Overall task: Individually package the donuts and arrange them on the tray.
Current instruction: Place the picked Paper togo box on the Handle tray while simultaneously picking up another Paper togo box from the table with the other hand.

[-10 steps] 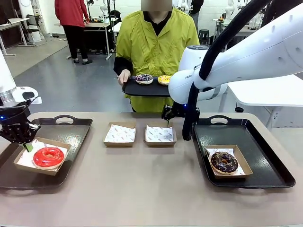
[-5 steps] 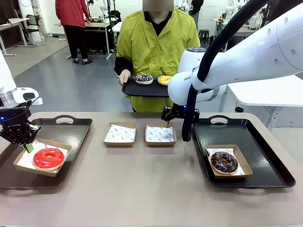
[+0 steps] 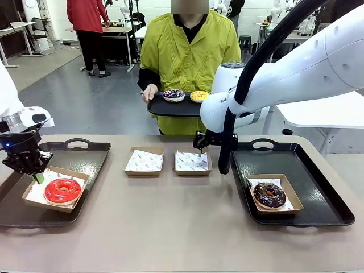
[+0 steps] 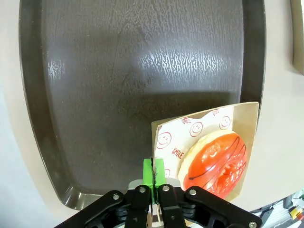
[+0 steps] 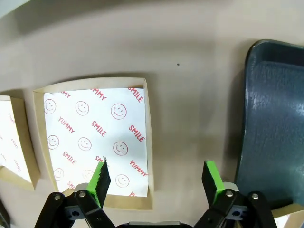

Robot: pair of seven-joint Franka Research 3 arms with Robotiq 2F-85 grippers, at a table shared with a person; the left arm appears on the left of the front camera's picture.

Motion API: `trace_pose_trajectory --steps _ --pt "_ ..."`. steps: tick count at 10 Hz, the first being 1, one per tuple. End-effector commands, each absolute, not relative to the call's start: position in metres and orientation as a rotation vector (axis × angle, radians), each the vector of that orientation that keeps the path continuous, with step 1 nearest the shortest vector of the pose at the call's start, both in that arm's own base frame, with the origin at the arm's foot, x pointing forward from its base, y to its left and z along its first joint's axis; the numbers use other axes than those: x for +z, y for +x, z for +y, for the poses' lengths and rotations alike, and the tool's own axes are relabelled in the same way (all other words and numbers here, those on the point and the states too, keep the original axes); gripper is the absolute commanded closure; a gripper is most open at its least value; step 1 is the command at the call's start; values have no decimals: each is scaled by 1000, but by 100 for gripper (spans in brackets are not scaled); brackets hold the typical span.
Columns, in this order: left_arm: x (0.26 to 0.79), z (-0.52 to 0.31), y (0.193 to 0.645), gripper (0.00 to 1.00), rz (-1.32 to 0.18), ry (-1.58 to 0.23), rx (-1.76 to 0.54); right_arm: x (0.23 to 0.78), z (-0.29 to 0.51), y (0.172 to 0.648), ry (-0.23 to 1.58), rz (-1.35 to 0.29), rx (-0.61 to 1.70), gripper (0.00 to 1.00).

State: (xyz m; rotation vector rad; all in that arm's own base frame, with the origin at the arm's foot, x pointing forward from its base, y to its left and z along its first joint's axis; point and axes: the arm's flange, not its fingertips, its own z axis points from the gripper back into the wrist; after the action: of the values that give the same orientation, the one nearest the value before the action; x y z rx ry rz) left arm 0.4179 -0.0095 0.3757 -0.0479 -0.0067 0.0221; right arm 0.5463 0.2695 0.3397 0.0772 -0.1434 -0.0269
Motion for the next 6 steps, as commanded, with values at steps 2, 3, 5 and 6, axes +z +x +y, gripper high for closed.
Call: trace_pose_trajectory --steps 2,3,5,6 --pt "361 -19 414 99 -42 12 45 327 274 549 48 -181 -37 0" --pt "359 -19 415 99 -39 8 45 325 275 550 42 -180 -37 0" --pt "359 -20 412 66 -57 4 34 323 276 552 35 -170 -13 59" --pt "361 -18 410 40 -57 3 35 324 277 552 36 -170 -17 60"
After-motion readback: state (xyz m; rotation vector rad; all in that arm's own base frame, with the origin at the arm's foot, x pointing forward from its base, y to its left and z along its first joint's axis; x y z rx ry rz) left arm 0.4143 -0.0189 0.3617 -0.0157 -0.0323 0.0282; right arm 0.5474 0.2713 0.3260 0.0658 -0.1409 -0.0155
